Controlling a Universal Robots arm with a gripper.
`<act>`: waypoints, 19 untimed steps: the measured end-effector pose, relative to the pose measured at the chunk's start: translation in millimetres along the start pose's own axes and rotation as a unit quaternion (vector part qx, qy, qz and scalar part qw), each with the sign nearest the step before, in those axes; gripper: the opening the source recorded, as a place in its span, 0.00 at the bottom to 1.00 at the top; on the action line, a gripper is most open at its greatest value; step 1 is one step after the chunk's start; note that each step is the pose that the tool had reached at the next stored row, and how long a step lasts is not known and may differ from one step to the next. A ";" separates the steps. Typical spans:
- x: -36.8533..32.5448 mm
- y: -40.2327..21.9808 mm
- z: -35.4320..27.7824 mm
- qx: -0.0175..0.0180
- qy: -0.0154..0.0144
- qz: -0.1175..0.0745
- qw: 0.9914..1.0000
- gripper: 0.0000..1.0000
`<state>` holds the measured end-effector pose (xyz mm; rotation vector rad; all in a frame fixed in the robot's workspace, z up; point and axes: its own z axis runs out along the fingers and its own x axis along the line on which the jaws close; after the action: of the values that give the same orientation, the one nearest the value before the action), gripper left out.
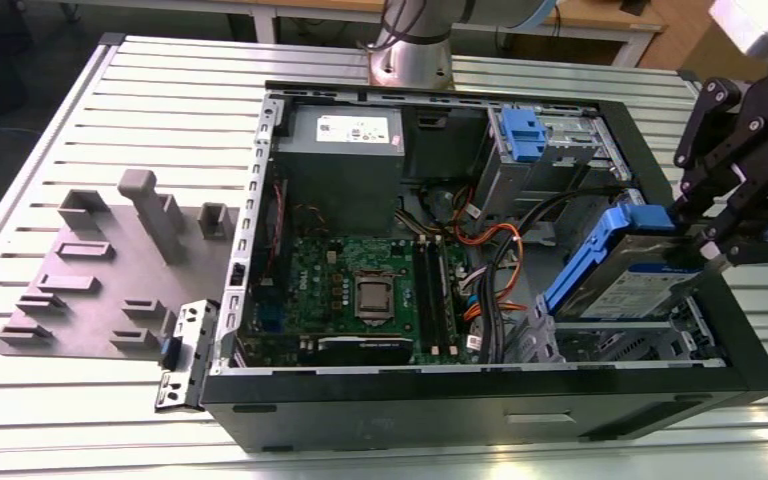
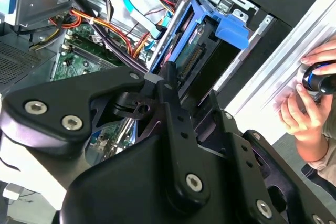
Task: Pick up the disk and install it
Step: 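Insert the disk into the insertion slot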
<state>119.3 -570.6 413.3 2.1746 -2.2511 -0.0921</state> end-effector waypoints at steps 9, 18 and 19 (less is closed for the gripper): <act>0.6 -0.8 16.2 0.000 0.000 0.000 1.000 0.35; 1.1 -1.6 32.7 0.000 0.000 0.000 1.000 0.35; 1.2 -1.7 34.4 0.000 0.000 0.000 1.000 0.35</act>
<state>119.2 -570.7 378.9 2.1745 -2.2511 -0.0921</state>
